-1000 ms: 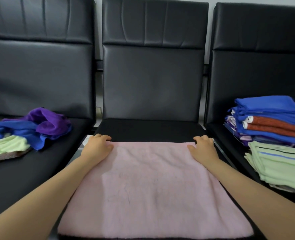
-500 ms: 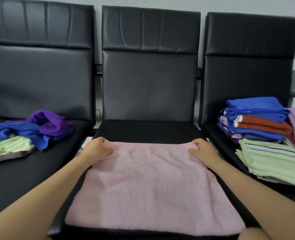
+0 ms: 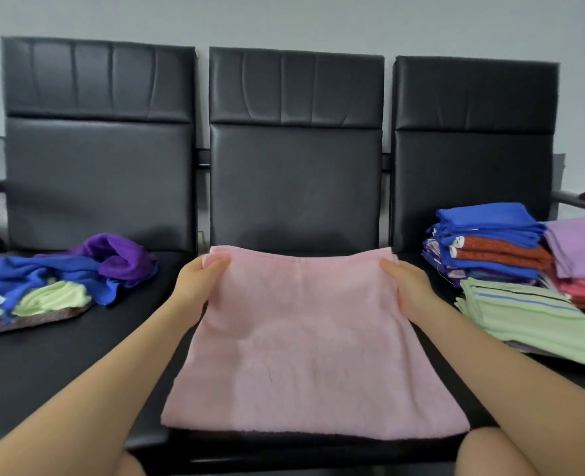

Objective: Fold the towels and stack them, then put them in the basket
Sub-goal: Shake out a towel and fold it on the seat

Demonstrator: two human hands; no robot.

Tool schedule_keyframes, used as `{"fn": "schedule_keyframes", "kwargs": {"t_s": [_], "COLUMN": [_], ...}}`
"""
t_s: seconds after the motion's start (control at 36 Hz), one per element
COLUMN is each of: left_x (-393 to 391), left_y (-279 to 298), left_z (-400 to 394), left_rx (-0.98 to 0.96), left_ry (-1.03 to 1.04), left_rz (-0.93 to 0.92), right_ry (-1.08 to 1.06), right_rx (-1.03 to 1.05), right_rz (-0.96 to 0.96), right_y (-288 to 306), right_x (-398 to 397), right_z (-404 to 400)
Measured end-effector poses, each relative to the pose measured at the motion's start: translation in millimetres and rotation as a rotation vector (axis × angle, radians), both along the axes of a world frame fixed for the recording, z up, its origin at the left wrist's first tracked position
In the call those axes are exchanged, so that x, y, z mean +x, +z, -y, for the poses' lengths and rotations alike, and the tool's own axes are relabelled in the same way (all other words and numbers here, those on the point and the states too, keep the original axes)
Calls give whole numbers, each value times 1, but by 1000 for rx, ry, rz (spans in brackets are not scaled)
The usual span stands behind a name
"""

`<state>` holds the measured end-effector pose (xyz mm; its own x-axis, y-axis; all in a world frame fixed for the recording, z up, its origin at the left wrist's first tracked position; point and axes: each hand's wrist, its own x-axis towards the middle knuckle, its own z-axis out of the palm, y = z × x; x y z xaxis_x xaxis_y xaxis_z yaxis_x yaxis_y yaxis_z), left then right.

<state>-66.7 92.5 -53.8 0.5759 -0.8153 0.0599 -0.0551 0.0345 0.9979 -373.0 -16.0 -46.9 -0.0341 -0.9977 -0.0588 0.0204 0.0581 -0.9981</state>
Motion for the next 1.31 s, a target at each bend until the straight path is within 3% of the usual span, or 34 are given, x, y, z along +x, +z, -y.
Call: {"fn": "schedule_keyframes", "kwargs": {"t_s": [0.14,0.31,0.5,0.69,0.89,1.0,1.08,1.22,1.31], "left_x": [-13,-27,-37,-58,-70,-60,-51,-40,-39], "left_y": [27,79,135,176,184,179,181,116,63], "left_z": [-10,-32,-69,-99,-114,-117,-102,-73,-63], "left_rx": [-68,-245,-334,-409,-397,-358,-255,7,85], "left_ry": [67,162,167,129,51,-36,-22,66,95], "left_rz": [149,159,179,135,29,-119,-111,75,288], "right_ry": [-17,-96,-47,80,210,271,246,133,16], "right_rx": [-213,-361,-562,-415,-295,-271,-250,-56,-66], "right_rz": [-58,69,-112,144,276,247,203,90,-199], "right_y": [34,84,127,161,178,177,167,107,66], "right_x": [3,-1,-16,-21,-17,-22,-24,-16,-6], "right_z": [-16,-33,-55,-73,-87,-89,-84,-38,-23]}}
